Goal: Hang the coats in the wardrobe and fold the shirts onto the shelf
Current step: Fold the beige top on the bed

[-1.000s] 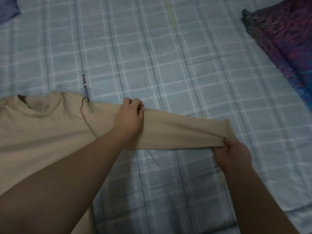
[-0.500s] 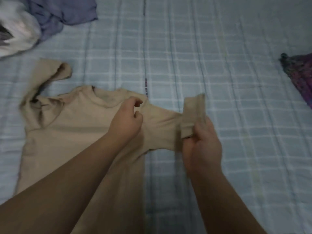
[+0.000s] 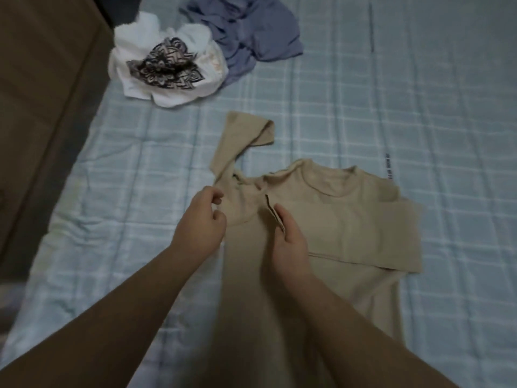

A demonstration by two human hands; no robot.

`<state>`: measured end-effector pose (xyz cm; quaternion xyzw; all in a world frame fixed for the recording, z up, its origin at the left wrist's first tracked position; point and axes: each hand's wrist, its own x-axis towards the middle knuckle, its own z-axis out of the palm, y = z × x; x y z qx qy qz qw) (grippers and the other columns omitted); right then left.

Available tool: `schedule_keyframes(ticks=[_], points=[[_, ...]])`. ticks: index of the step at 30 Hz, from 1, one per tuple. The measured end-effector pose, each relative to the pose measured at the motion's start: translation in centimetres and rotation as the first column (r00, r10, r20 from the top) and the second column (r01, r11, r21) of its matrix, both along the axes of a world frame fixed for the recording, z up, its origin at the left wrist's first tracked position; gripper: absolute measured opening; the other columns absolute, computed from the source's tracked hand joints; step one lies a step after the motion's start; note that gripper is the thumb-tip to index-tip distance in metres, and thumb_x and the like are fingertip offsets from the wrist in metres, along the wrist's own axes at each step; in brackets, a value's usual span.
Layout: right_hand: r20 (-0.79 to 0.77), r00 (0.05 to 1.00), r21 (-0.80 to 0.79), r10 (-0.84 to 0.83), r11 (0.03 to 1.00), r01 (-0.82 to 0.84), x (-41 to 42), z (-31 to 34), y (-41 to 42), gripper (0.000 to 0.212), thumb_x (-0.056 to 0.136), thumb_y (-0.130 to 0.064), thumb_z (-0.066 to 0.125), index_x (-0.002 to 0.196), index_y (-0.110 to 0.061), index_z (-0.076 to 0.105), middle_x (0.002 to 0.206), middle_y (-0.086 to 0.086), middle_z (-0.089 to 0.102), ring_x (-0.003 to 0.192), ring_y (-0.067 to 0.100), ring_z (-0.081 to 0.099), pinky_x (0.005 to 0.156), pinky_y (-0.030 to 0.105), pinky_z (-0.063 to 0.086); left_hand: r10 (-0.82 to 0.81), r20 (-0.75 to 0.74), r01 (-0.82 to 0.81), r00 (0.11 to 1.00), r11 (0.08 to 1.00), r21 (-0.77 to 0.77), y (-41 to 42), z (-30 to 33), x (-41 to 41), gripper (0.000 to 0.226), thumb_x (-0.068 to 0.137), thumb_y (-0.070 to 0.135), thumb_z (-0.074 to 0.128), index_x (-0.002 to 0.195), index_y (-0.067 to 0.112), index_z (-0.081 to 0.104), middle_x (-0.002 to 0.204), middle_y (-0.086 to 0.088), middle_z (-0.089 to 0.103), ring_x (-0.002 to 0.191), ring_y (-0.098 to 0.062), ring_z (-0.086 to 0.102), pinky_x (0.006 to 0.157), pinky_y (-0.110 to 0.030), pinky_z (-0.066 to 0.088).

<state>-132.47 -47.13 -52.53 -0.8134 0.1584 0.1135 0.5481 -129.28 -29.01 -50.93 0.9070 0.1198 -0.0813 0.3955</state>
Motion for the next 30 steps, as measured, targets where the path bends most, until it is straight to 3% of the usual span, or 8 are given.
schedule_keyframes(ticks=[7,12,15,18,23,26,28,30], points=[[-0.17,0.922,-0.43,0.347,0.816,-0.386,-0.1,-2.9,3.0,0.06,0.099,-0.032,0.048,0.153,-0.014,0.03,0.161,0.004,0.025,0.149,0.021,0.016,0.12,0.029,0.006,0.021,-0.083,-0.029,0.996,0.994,-0.101,5.0,-2.8,2.2,0.028,0.087,0.005,0.05,0.11,0.023,0.049,0.1,0.003,0.056,0.071,-0.005,0.053,0.06,-0.013,0.033],[0.065,0.967,-0.472,0.247,0.861,-0.188,1.8,-1.5,3.8,0.033,0.09,-0.021,0.042,0.107,-0.015,0.069,0.11,0.002,0.068,0.103,0.02,0.059,0.1,0.034,0.044,0.058,-0.018,-0.06,0.998,0.991,-0.117,4.3,-3.9,6.5,0.032,0.087,0.025,0.066,0.114,0.015,0.051,0.105,-0.006,0.055,0.084,-0.014,0.055,0.077,-0.023,0.041],[0.126,0.982,-0.369,0.142,0.926,-0.087,3.8,-0.9,3.9,0.032,0.078,-0.021,0.039,0.094,-0.016,0.067,0.096,-0.002,0.065,0.093,0.016,0.057,0.09,0.038,0.046,-0.004,0.116,-0.002,0.993,0.999,0.051,1.9,-4.3,9.6,0.054,0.078,0.037,0.074,0.121,0.014,0.052,0.116,-0.011,0.049,0.106,-0.027,0.05,0.094,-0.038,0.044],[0.123,0.989,-0.273,0.083,0.961,-0.047,5.8,-0.3,3.9,0.031,0.079,-0.022,0.038,0.092,-0.018,0.066,0.093,-0.005,0.064,0.093,0.014,0.057,0.089,0.036,0.047,-0.128,0.181,0.067,0.975,0.948,0.312,-1.3,-4.7,13.0,0.061,0.071,0.048,0.075,0.12,0.021,0.05,0.117,-0.009,0.047,0.108,-0.029,0.044,0.091,-0.041,0.043],[0.058,0.995,-0.188,0.085,0.98,-0.072,7.4,0.1,4.0,0.029,0.08,-0.019,0.043,0.093,-0.022,0.069,0.092,-0.008,0.068,0.09,0.008,0.061,0.088,0.032,0.049,-0.158,0.134,0.054,0.978,0.821,0.569,-3.0,-6.1,17.9,0.044,0.077,0.018,0.059,0.119,0.02,0.048,0.115,-0.01,0.048,0.104,-0.03,0.047,0.083,-0.039,0.041],[0.025,0.996,-0.136,0.091,0.987,-0.087,8.2,0.5,4.4,0.029,0.079,-0.017,0.042,0.09,-0.026,0.068,0.088,-0.011,0.068,0.085,0.005,0.062,0.082,0.031,0.051,-0.06,0.126,-0.009,0.99,0.874,0.486,-0.5,-5.7,19.0,0.032,0.084,0.009,0.051,0.115,0.015,0.048,0.114,-0.012,0.048,0.101,-0.03,0.049,0.079,-0.041,0.044],[0.019,0.997,-0.099,0.078,0.992,-0.075,9.0,0.8,5.2,0.029,0.08,-0.014,0.042,0.088,-0.027,0.067,0.086,-0.012,0.068,0.078,0.002,0.061,0.076,0.028,0.049,0.156,0.17,-0.188,0.973,0.963,0.195,1.5,-4.8,18.7,0.015,0.087,0.009,0.049,0.1,0.016,0.047,0.102,-0.01,0.051,0.085,-0.027,0.049,0.072,-0.042,0.041],[0.028,0.996,-0.074,0.08,0.994,-0.078,9.9,1.3,6.5,0.031,0.081,-0.009,0.043,0.091,-0.027,0.067,0.089,-0.012,0.068,0.082,0.003,0.062,0.079,0.032,0.052,0.419,0.182,-0.418,0.889,0.907,-0.045,3.3,-3.3,17.7,0.008,0.09,0.011,0.047,0.093,0.018,0.044,0.088,-0.007,0.054,0.076,-0.025,0.048,0.067,-0.032,0.034]])
